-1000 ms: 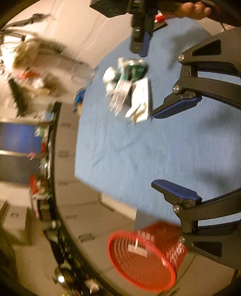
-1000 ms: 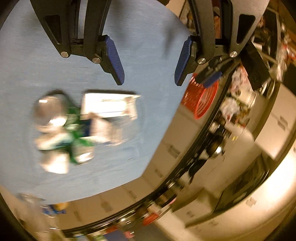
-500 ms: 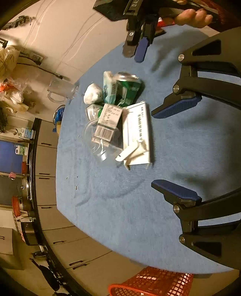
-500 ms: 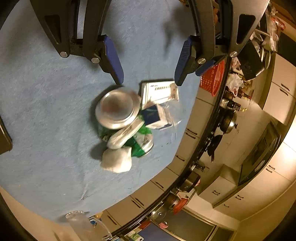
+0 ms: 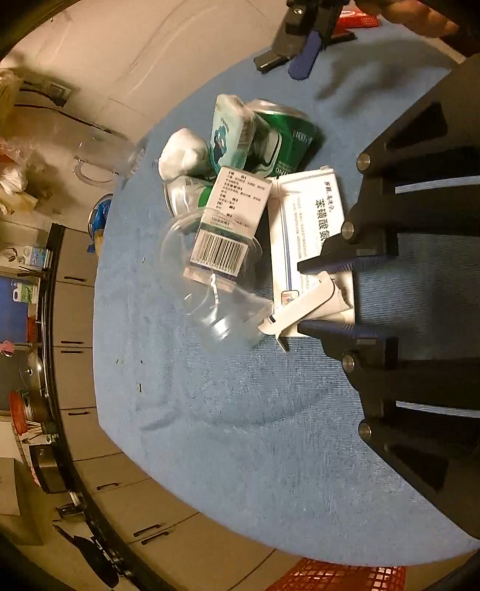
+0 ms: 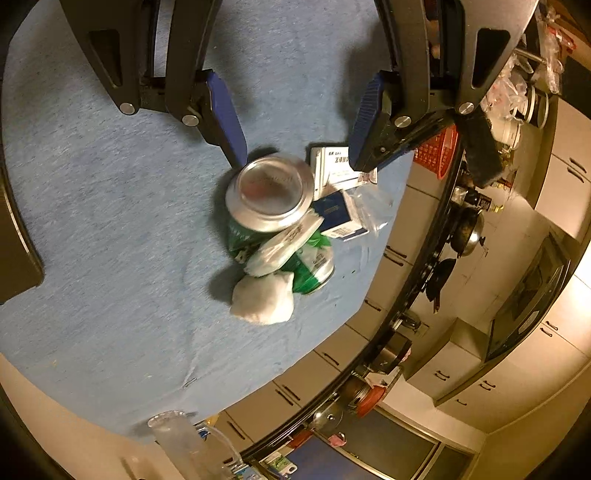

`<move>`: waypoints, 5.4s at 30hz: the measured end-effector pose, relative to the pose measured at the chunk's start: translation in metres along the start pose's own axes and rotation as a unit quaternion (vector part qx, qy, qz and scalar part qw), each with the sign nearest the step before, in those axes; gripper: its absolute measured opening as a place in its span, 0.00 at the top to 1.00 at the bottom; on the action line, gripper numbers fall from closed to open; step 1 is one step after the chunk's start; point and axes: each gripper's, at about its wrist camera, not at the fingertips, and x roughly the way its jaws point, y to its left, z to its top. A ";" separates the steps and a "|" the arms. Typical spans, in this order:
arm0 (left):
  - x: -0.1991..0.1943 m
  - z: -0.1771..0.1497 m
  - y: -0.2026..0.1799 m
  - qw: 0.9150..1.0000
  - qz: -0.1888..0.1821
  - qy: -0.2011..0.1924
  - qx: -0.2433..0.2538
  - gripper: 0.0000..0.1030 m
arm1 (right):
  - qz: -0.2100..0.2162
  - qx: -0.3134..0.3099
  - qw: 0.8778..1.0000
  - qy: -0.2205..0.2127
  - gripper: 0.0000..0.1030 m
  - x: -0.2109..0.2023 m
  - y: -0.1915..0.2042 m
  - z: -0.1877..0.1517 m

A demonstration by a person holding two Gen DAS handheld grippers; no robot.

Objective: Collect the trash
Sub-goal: 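Grasp the white paper box with the left tool, then grasp the clear plastic cup with the right tool while the left tool holds the paper box, then carry the paper box and plastic cup over the red wastebasket with both tools, then open the left tool dropping the paper box while the right tool drops the cup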

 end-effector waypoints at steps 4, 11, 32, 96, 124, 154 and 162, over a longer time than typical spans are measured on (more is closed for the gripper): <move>-0.009 -0.006 0.003 1.000 -0.011 -0.014 -0.002 0.86 | -0.008 0.007 1.000 -0.004 0.39 -0.003 -0.007 0.005; -0.040 -0.025 0.012 0.999 -0.039 -0.033 -0.003 0.96 | -0.032 -0.001 0.999 0.003 0.34 0.010 -0.002 0.016; -0.082 -0.047 0.064 0.996 0.019 -0.090 -0.018 0.96 | -0.026 -0.152 0.988 -0.001 0.31 0.055 0.109 0.032; -0.244 -0.069 0.206 0.959 0.149 -0.211 -0.112 0.96 | 0.136 -0.200 0.968 0.070 0.95 0.101 0.267 -0.014; -0.186 -0.086 0.325 0.943 0.284 -0.126 -0.119 0.92 | 0.117 -0.246 0.947 0.169 0.94 0.304 0.395 -0.066; -0.218 -0.096 0.269 0.943 0.257 -0.171 -0.127 0.52 | 0.124 -0.229 0.955 0.145 0.56 0.229 0.343 -0.058; -0.211 -0.098 0.231 0.950 0.230 -0.172 -0.121 0.50 | 0.095 -0.219 0.963 0.125 0.50 0.187 0.293 -0.062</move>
